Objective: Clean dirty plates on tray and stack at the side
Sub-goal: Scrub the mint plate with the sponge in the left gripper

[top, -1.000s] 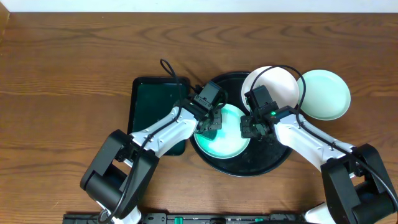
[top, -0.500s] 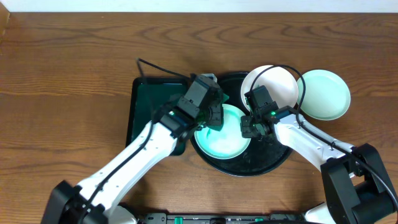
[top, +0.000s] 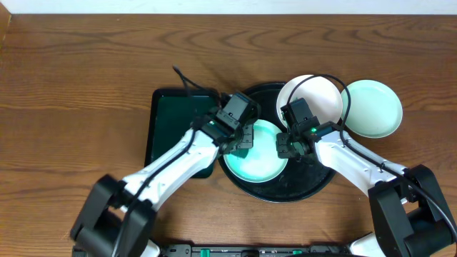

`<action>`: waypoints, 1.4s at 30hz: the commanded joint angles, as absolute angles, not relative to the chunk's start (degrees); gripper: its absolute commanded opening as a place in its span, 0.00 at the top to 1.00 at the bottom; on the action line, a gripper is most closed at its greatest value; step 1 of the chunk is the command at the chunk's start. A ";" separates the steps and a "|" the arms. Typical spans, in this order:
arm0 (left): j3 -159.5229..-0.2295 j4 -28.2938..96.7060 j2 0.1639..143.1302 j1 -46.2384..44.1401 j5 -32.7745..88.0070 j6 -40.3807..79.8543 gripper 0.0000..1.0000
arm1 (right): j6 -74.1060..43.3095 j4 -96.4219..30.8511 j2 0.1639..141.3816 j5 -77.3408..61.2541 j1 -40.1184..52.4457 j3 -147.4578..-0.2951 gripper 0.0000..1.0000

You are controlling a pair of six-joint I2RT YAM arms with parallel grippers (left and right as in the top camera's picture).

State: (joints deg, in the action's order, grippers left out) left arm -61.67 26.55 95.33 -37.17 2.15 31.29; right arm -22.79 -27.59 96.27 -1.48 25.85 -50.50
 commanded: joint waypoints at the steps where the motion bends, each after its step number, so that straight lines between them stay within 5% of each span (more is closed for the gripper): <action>1: -62.11 26.52 98.08 -36.84 0.89 30.76 0.93 | -22.65 -27.59 96.77 -0.89 26.28 -50.13 0.78; 10: -62.13 26.48 98.45 -36.84 1.04 30.76 0.78 | -22.61 -27.22 96.77 -0.86 26.28 -50.13 0.81; 17: -62.02 26.89 98.50 -37.36 3.57 30.74 0.77 | -22.61 -27.16 96.77 -0.89 26.28 -50.13 0.81; 23: -62.00 27.16 98.50 -37.36 3.62 30.72 0.64 | -22.61 -27.18 96.77 -0.89 26.28 -50.13 0.80; 42: -59.66 25.41 100.92 -37.60 3.64 30.76 0.73 | -22.61 -27.18 96.77 -0.89 26.28 -50.13 0.80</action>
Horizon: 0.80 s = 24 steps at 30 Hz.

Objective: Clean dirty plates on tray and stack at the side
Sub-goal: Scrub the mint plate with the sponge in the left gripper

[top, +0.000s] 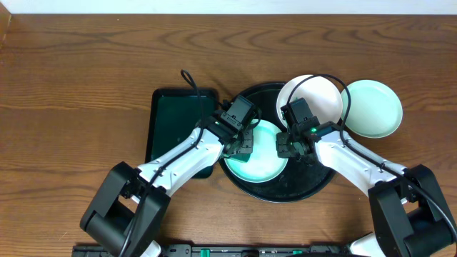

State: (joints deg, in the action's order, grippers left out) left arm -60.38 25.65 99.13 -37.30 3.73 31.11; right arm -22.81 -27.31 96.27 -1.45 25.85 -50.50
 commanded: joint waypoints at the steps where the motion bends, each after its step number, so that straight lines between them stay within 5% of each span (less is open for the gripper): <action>1: -59.66 25.36 101.36 -37.78 3.64 30.76 0.73 | -22.61 -27.18 96.77 -0.89 26.30 -50.13 0.80; 4: -59.66 24.97 102.39 -38.65 3.66 30.76 0.72 | -22.61 -27.18 96.77 -0.89 26.28 -50.13 0.80; 7: -59.66 24.93 102.78 -39.51 3.60 30.76 0.93 | -22.61 -27.11 96.77 -0.89 26.28 -50.13 0.80; 24: -60.07 25.41 102.30 -39.59 14.98 30.48 0.93 | -22.63 -27.00 96.77 -0.91 26.30 -50.13 0.88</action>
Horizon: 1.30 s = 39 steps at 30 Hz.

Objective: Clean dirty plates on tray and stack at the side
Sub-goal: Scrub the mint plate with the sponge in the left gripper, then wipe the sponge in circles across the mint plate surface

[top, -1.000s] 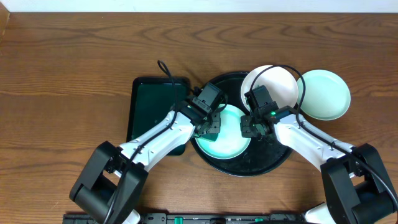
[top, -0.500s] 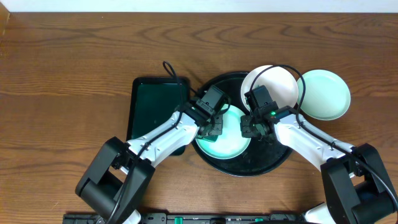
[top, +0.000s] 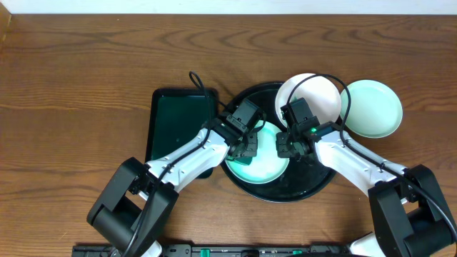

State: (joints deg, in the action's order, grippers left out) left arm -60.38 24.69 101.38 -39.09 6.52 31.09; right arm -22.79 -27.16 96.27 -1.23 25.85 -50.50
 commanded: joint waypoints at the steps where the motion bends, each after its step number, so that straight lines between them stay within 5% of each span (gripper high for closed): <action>1: -60.25 25.45 101.91 -39.55 15.51 30.46 0.93 | -22.63 -27.00 96.77 -0.91 26.30 -50.13 0.88; 16: -62.78 29.34 86.56 -36.34 6.81 30.35 0.93 | -22.61 -27.07 96.77 -0.89 26.28 -50.13 0.85; 25: -62.74 32.93 89.86 -34.89 7.01 30.30 0.93 | -22.61 -27.00 96.77 -0.91 26.30 -50.13 0.88; 28: -62.74 32.47 92.64 -35.68 7.01 30.37 0.93 | -22.61 -27.03 96.77 -0.89 26.28 -50.13 0.99; 39: -62.74 30.61 103.48 -35.97 7.03 31.70 0.93 | -22.61 -27.05 96.77 -0.91 26.30 -50.13 0.99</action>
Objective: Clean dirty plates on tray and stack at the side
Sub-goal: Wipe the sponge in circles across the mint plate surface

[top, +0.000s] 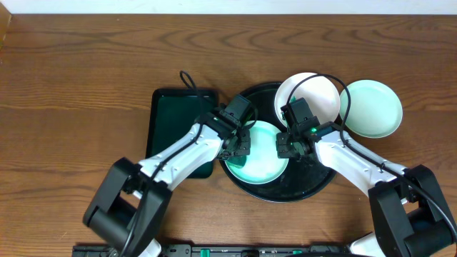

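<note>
A mint plate [258, 165] lies in the round black tray [314, 182] at the table's middle. My left gripper [240, 146] hangs low over the plate's left part; its body hides the fingers and anything between them. At the plate's right rim sits my right gripper [285, 148], which looks closed on that rim. A white plate [318, 96] rests on the tray's far right rim. A second mint plate [373, 108] lies on the table to the right of it.
A dark green rectangular tray [171, 128] lies left of the round tray, under my left arm. A black cable [190, 80] loops up behind it. Bare wooden table surrounds everything.
My left gripper has shifted a little to the left and back over the mint plate, and its arm has swung slightly left. The right gripper and all plates are where they were.
My left gripper was over the mint plate's left rim, then slightly further in, then nearer the plate's middle, and is now back toward the left part. Throughout, the right gripper stayed at the plate's right rim and the plates did not shift.
</note>
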`<action>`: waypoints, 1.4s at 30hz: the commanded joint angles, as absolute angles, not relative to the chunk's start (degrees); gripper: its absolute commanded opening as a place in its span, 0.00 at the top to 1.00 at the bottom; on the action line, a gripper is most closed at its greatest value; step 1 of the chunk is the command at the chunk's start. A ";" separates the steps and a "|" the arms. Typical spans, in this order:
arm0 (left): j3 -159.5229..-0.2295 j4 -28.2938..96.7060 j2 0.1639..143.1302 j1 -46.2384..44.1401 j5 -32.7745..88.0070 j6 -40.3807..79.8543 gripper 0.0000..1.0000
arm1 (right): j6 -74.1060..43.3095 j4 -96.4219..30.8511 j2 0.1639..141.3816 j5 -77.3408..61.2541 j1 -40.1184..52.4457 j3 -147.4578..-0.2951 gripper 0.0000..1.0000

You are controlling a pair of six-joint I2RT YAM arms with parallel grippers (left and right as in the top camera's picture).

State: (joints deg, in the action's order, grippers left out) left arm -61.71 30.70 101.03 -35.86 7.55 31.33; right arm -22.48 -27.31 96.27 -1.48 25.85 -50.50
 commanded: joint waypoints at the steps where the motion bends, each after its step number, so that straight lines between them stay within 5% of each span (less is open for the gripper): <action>1: -62.74 30.26 104.53 -36.12 7.05 31.77 0.93 | -22.61 -27.05 96.77 -0.91 26.30 -50.13 0.99; 11: -62.76 27.44 111.04 -38.30 18.59 31.86 0.93 | -22.61 -27.03 96.77 -0.91 26.30 -50.13 0.99; 20: -62.78 21.65 99.90 -38.17 23.75 33.34 0.93 | -22.61 -26.98 96.77 -0.91 26.33 -50.13 0.99; 28: -62.76 22.48 88.64 -38.20 9.52 33.32 0.93 | -22.59 -26.98 96.77 -0.91 26.35 -50.13 0.99; 42: -61.12 27.92 99.26 -38.24 5.10 34.50 0.92 | -22.59 -26.96 96.77 -0.91 26.35 -50.13 0.99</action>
State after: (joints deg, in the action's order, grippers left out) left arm -61.93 27.11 96.03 -38.35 7.84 33.19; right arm -22.48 -27.29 96.27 -0.82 25.85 -50.48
